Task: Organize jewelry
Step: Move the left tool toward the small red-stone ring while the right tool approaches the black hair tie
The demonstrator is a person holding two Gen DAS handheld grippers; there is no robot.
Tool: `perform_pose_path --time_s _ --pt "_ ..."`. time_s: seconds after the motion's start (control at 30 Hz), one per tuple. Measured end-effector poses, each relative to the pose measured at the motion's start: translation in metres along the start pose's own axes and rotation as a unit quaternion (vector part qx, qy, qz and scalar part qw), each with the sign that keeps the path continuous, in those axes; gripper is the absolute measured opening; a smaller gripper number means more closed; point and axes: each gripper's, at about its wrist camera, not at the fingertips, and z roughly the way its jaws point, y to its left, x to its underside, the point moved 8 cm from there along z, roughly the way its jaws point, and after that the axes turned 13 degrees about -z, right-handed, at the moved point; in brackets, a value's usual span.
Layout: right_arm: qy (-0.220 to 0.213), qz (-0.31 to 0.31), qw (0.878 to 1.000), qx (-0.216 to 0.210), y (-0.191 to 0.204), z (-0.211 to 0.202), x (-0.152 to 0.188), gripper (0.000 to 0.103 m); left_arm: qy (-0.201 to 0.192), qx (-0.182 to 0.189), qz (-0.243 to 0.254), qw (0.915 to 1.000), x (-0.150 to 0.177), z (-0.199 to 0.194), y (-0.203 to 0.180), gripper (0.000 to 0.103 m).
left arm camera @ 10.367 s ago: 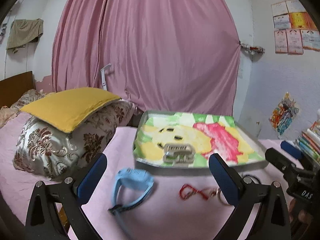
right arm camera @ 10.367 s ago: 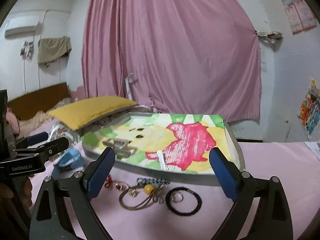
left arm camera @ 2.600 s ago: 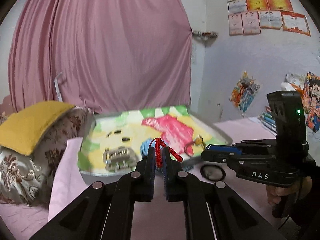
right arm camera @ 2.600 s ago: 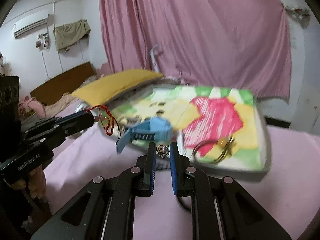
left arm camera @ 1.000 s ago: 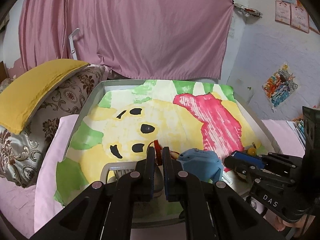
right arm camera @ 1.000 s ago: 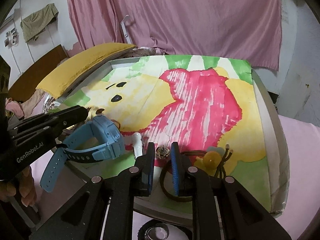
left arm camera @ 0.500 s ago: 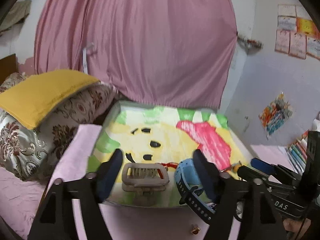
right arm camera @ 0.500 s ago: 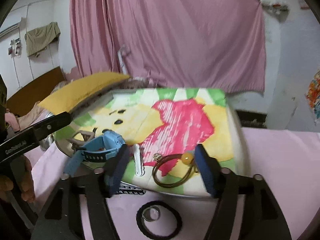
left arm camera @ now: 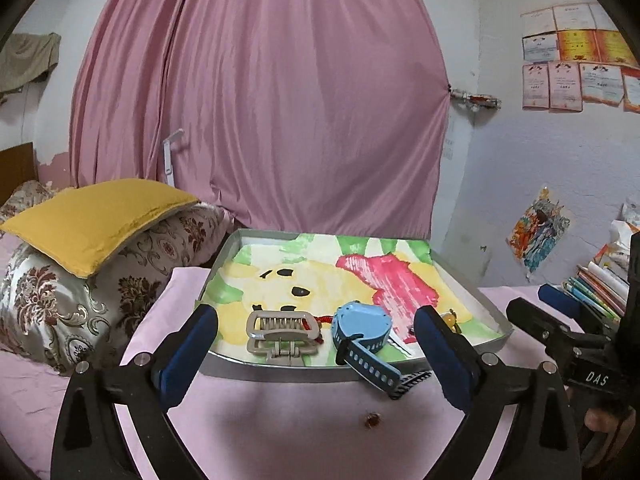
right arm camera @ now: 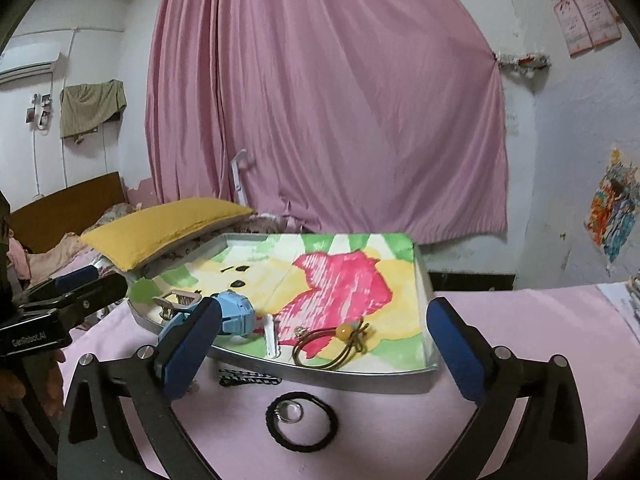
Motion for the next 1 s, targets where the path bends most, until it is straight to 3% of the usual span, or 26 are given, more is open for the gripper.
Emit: perform_pose_path --time_s 0.2,0.3,0.53,0.67,0.73,0.8,0.9,1.0 --pt "0.008 -0.008 1.000 -0.001 -0.001 -0.009 0.009 0.101 0.000 -0.001 0.018 0.9998 0.005 -0.010 -0.004 0.099" --pt "0.034 -0.019 0.999 -0.012 -0.001 -0.006 0.019 0.101 0.012 -0.003 0.031 0.9995 0.015 -0.013 -0.006 0.099" --pt "0.109 -0.015 0.993 -0.049 -0.006 0.002 0.047 0.101 0.101 0.008 0.026 0.9946 0.051 -0.003 -0.007 0.098" --pt "0.144 -0.027 0.988 -0.052 -0.007 0.012 0.060 0.099 0.135 0.010 0.026 0.9905 0.064 0.006 -0.009 0.093" --pt "0.165 -0.031 0.984 -0.060 -0.004 0.018 0.066 0.091 0.149 0.013 0.025 0.9885 0.070 0.010 -0.011 0.090" --pt "0.176 -0.031 0.981 -0.071 -0.001 0.022 0.069 0.076 0.162 0.014 0.028 0.9863 0.076 0.014 -0.013 0.079" --pt "0.189 -0.039 0.978 -0.080 0.005 0.028 0.072 0.073 0.183 0.012 0.037 0.9823 0.083 0.023 -0.017 0.068" --pt "0.211 -0.050 0.973 -0.085 0.009 0.036 0.077 0.057 0.203 0.024 0.039 0.9780 0.087 0.029 -0.019 0.058"
